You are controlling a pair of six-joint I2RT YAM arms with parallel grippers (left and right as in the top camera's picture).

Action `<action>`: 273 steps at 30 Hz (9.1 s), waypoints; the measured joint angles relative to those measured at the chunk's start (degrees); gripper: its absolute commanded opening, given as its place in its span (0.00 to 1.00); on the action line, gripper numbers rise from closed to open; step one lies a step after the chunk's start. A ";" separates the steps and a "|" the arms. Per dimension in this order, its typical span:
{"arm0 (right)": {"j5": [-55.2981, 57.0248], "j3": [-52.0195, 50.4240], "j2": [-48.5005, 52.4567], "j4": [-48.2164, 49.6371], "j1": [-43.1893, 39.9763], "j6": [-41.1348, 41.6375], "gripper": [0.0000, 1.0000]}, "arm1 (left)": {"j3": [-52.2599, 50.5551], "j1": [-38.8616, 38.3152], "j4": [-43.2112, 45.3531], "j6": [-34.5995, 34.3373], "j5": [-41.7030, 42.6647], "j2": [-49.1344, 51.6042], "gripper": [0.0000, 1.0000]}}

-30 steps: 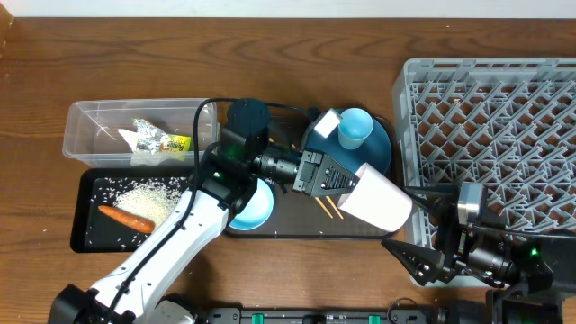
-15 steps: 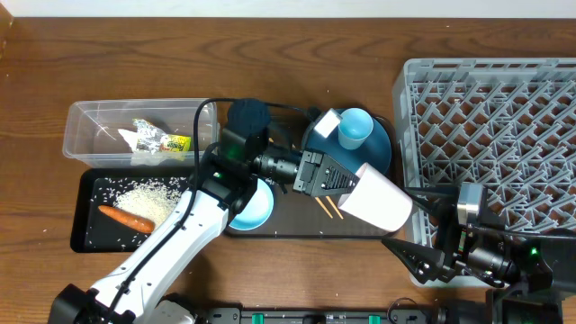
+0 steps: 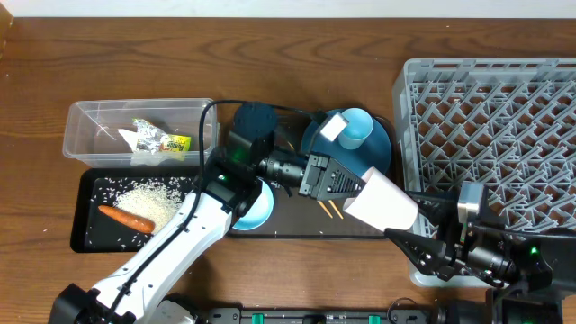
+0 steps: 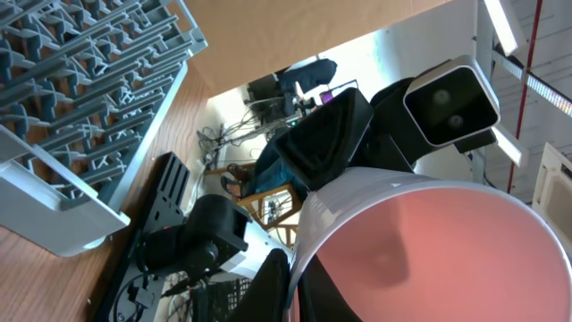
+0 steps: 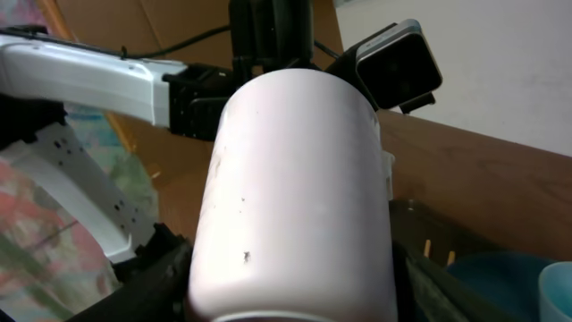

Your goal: Sort waste into correct bins and load items into the dishwasher rack

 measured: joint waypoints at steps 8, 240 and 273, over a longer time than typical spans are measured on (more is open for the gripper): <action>0.07 -0.02 0.11 -2.32 0.02 -2.25 0.57 | 0.00 -0.02 -0.02 0.48 -0.44 0.00 0.14; 57.55 43.15 44.92 -44.57 -1.79 -12.92 0.99 | 23.50 -11.19 -34.12 6.84 -88.43 33.59 0.24; 57.55 43.15 44.92 -44.57 -1.77 -12.92 0.99 | 23.50 14.97 -41.99 14.36 -34.36 22.77 0.06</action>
